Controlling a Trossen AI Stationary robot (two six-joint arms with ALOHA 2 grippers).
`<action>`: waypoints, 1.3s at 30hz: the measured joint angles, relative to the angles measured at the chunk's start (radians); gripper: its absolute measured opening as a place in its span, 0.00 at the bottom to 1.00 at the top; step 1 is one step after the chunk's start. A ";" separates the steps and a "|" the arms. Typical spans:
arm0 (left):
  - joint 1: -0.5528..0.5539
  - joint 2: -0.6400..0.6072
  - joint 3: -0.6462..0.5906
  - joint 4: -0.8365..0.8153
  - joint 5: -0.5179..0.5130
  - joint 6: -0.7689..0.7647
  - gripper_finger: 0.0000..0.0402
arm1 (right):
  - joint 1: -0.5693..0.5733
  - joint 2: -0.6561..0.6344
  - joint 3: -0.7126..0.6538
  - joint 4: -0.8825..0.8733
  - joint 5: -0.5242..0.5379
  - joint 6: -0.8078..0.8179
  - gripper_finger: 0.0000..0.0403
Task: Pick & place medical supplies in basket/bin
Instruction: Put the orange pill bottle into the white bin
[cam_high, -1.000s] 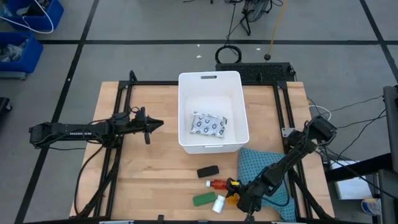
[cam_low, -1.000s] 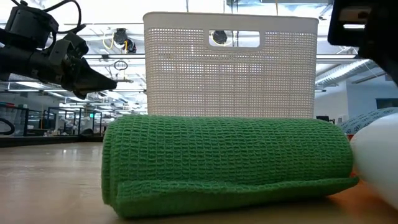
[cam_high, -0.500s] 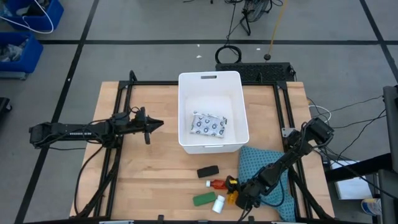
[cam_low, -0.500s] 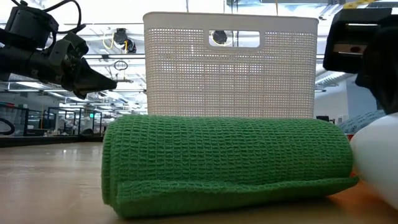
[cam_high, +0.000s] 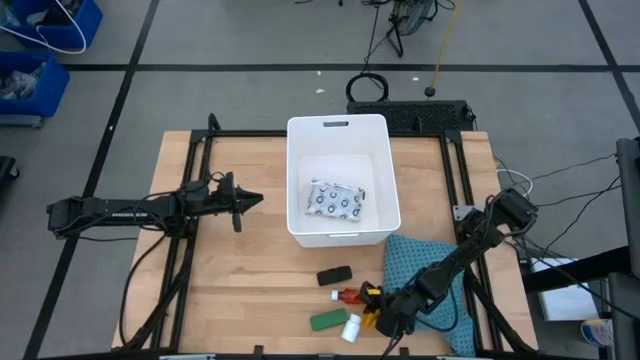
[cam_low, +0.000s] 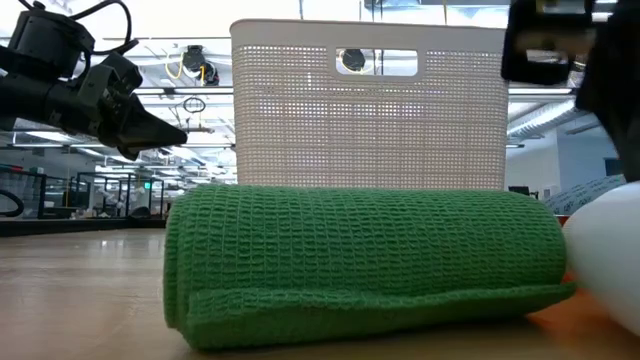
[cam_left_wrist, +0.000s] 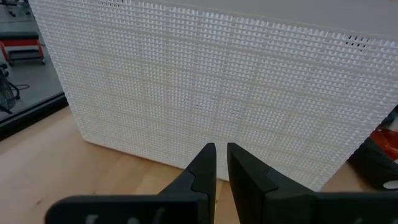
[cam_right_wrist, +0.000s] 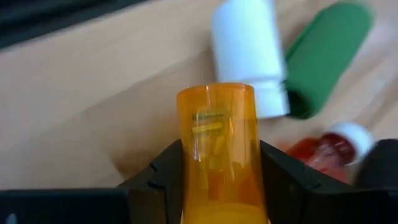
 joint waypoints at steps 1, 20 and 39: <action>0.000 0.000 0.000 -0.003 0.000 -0.001 0.11 | 0.000 -0.008 0.009 0.000 0.002 0.000 0.37; 0.000 0.000 0.000 -0.015 0.000 0.021 0.11 | -0.128 -0.778 0.012 -0.021 0.125 0.063 0.40; 0.000 0.000 0.000 0.015 -0.001 0.033 0.11 | -0.401 -1.379 -0.587 0.278 0.190 0.139 0.39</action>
